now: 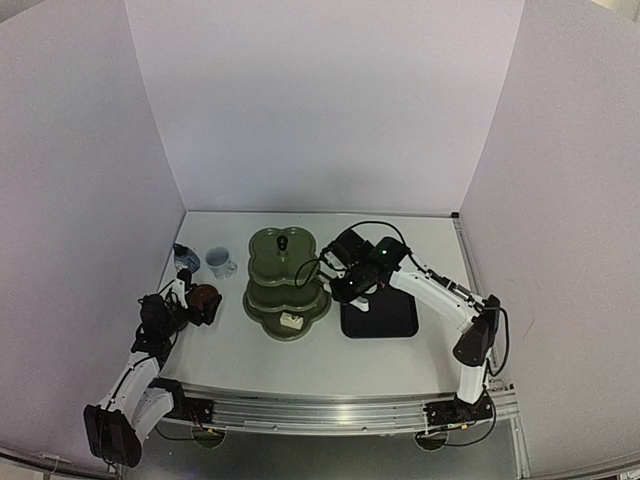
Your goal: Serve the afternoon tea
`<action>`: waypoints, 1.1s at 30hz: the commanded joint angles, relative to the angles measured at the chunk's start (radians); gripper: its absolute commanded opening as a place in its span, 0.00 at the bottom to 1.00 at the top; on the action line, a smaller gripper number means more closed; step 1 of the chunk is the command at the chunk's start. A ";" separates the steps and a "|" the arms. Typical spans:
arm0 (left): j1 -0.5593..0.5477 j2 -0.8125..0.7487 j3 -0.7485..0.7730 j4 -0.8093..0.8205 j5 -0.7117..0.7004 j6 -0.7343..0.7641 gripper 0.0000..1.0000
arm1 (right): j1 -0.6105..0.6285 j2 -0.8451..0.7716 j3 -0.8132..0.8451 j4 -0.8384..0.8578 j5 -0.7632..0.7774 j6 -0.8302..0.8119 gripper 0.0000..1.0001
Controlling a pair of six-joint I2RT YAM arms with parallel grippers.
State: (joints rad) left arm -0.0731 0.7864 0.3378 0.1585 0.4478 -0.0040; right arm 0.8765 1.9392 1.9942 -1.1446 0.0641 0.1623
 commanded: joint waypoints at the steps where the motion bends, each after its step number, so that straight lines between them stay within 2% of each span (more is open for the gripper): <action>1: 0.002 -0.004 -0.003 0.019 0.020 0.002 1.00 | 0.007 -0.041 0.039 0.013 0.027 0.012 0.37; 8: 0.002 -0.007 -0.002 0.020 0.020 0.002 1.00 | 0.007 -0.110 0.001 0.002 0.031 0.042 0.37; 18: 0.002 -0.008 -0.002 0.020 0.025 0.002 1.00 | 0.007 -0.266 -0.137 -0.021 0.034 0.116 0.33; 25: 0.001 -0.004 0.010 0.012 0.051 0.023 1.00 | -0.003 -0.394 -0.257 -0.105 0.222 0.231 0.32; 33: 0.001 0.000 0.039 0.007 0.156 0.013 1.00 | -0.060 -0.480 -0.420 -0.118 0.310 0.298 0.31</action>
State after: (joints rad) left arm -0.0731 0.7864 0.3382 0.1577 0.5393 0.0030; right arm 0.8413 1.5006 1.6242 -1.2550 0.2876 0.4043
